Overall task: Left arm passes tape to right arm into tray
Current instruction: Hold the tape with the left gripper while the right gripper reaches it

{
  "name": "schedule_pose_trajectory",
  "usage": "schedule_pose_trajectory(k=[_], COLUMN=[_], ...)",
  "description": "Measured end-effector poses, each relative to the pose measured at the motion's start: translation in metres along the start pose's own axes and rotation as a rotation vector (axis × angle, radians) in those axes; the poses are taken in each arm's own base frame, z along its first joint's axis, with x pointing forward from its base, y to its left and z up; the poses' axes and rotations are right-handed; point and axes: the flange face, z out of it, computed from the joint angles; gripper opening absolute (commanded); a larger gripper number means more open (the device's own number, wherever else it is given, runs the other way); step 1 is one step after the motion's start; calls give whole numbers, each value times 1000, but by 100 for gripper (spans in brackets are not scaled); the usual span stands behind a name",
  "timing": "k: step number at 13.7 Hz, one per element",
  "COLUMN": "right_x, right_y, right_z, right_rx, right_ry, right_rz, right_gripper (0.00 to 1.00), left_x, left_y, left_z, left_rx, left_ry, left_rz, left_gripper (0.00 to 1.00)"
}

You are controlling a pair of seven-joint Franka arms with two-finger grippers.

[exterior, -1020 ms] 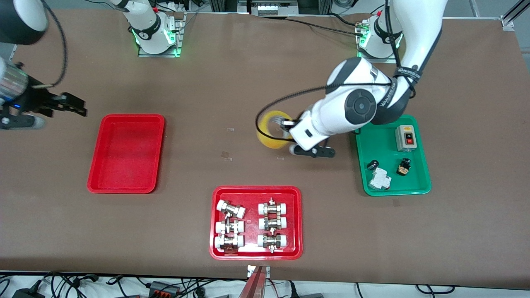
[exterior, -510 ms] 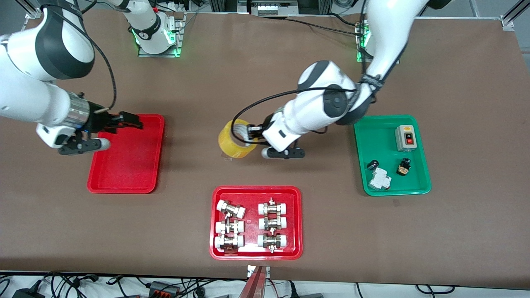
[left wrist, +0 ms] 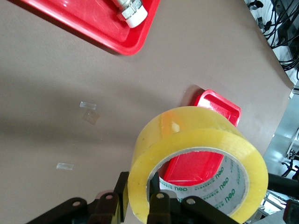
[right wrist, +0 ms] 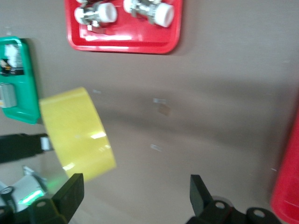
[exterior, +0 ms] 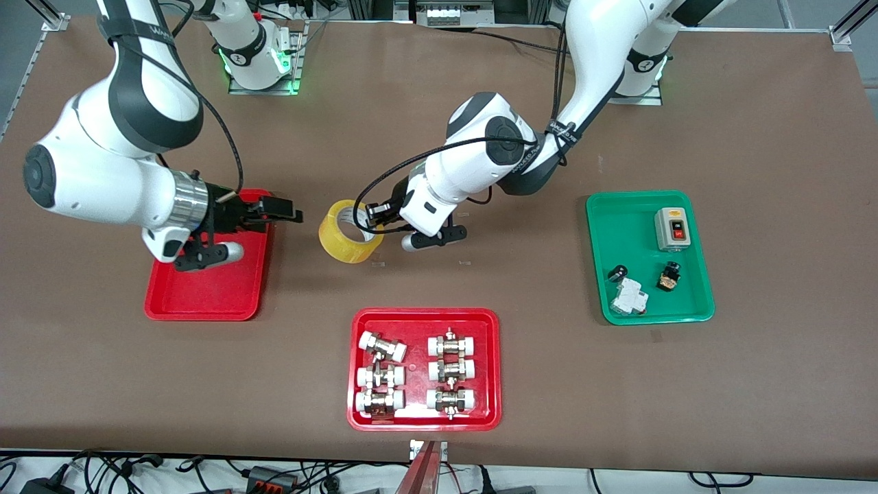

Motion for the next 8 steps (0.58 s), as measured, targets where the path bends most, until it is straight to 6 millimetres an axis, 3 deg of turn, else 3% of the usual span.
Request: schedule_pose_trajectory(k=[8], right_x=[19], right_y=[-10], right_z=[21], right_rx=[91], right_ry=[-3], right_rz=[-218], right_gripper=[100], left_x=[-3], left_y=[4], left_z=[5], left_rx=[-41], left_ry=[27], left_rz=[-58], left_gripper=[7])
